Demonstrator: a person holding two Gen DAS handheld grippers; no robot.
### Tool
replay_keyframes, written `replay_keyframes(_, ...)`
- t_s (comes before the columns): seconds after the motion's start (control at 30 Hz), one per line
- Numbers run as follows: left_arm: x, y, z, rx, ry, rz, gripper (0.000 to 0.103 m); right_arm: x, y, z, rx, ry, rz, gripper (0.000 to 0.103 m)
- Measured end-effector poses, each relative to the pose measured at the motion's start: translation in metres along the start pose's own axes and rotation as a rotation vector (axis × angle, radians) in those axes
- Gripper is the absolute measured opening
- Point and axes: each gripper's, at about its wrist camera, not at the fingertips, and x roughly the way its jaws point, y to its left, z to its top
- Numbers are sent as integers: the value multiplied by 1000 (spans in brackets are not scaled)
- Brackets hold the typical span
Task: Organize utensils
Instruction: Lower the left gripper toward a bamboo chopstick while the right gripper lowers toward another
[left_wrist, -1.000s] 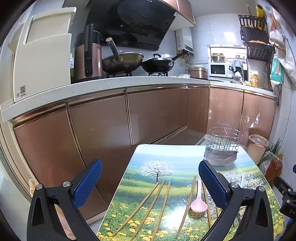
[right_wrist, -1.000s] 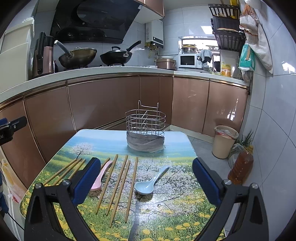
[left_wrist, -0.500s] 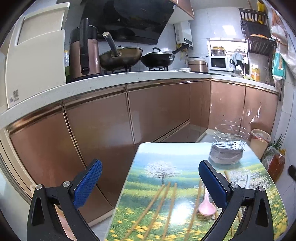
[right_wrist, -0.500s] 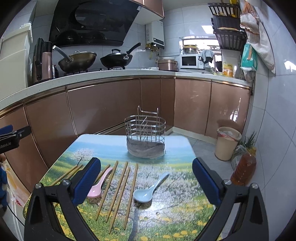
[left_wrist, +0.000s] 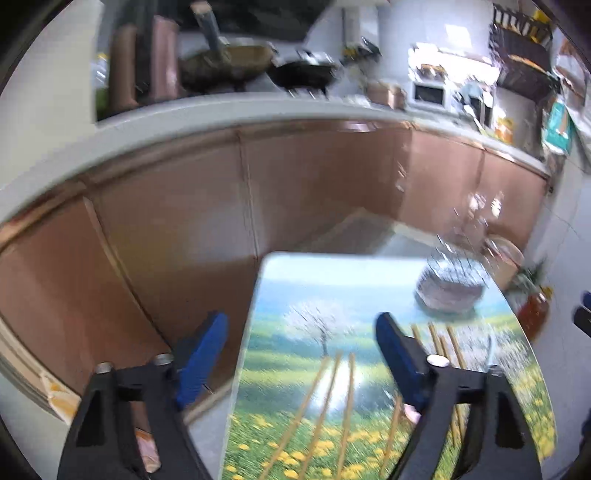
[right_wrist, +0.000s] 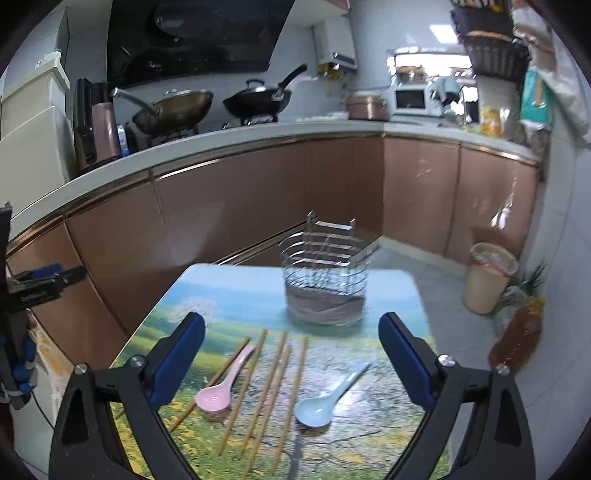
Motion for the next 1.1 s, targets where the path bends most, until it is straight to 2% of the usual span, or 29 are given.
replay_keyframes(0.03, 7, 0, -1, 4, 27, -21, 67, 8, 1, 1, 2, 25, 18, 76)
replay_keyframes(0.07, 15, 0, -3, 9, 59, -44, 62, 17, 2, 1, 6, 52, 37, 71)
replay_keyframes(0.13, 31, -2, -8, 19, 117, -82, 59, 30, 3, -1, 0, 92, 51, 58)
replay_keyframes(0.23, 55, -4, -16, 31, 199, -147, 52, 50, 4, -5, -7, 154, 75, 49)
replay_keyframes(0.3, 73, -5, -20, 38, 270, -205, 46, 61, 3, -9, -9, 189, 87, 47)
replay_keyframes(0.43, 109, -6, -30, 33, 395, -271, 45, 83, -4, -17, -1, 272, 115, 46)
replay_keyframes(0.53, 134, -5, -34, 6, 483, -320, 39, 101, -11, -25, 16, 340, 142, 46)
replay_keyframes(0.63, 152, -8, -39, -4, 553, -334, 35, 117, -15, -32, 36, 405, 158, 46)
replay_keyframes(0.87, 178, -7, -43, -21, 620, -288, 25, 136, -17, -36, 29, 456, 145, 46)
replay_keyframes(1.0, 188, -5, -45, -24, 639, -271, 16, 139, -15, -35, 10, 450, 137, 46)
replay_keyframes(1.1, 194, -6, -47, -14, 651, -257, 15, 141, -15, -34, 11, 447, 137, 46)
